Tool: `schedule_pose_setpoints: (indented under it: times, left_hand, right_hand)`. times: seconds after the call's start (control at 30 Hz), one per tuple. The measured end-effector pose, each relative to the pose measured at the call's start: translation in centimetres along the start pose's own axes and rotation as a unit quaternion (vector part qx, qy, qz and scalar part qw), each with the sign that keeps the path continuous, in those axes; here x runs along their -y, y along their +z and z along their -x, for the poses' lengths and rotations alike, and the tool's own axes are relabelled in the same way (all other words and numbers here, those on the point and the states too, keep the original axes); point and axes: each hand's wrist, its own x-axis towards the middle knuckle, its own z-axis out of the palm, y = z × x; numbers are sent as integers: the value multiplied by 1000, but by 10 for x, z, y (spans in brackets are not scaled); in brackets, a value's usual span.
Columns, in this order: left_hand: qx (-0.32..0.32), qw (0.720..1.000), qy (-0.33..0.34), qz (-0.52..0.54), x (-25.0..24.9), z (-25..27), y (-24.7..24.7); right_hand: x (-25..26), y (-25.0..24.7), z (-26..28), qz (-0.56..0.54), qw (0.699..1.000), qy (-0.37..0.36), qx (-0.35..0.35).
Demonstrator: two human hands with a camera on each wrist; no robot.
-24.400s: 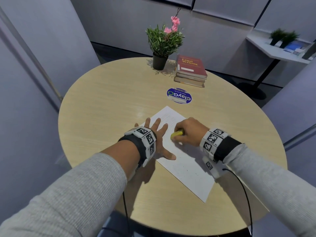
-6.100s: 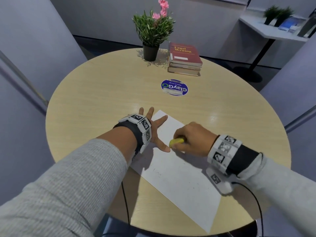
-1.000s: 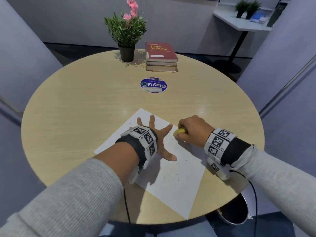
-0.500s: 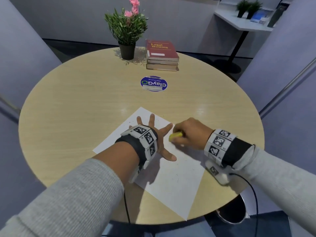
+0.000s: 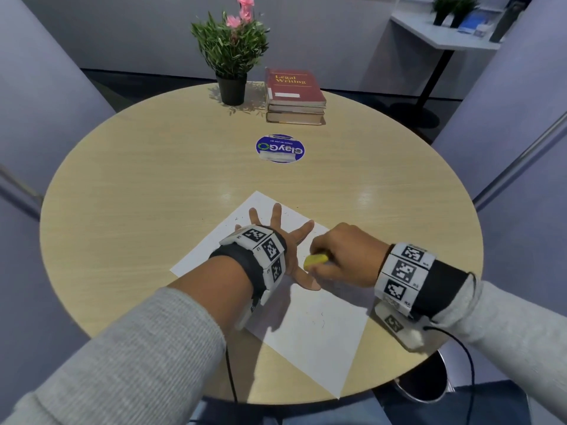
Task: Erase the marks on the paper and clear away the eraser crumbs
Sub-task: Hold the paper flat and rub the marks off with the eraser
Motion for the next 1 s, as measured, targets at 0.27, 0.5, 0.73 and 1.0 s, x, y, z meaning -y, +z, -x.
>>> schedule_pose_setpoints:
  times: [0.27,0.5,0.73,1.0]
  left_hand:
    - [-19,1000,0,-2,2,-1,5]
    - [12,1000,-6,-1,0,2,-2]
    - [28,1000,-12,0,-4,6,-7]
    - [24,1000,-10,6,-2,5,-5]
  right_hand:
    - [-4,-4,-3,14,1000,5,-8]
    - [-20,-16,-8,-1,998,53,-44]
    - [-25,-20,-5,-6,997,68,-49]
    - [-21,-21,-2,-11,996,76,-40]
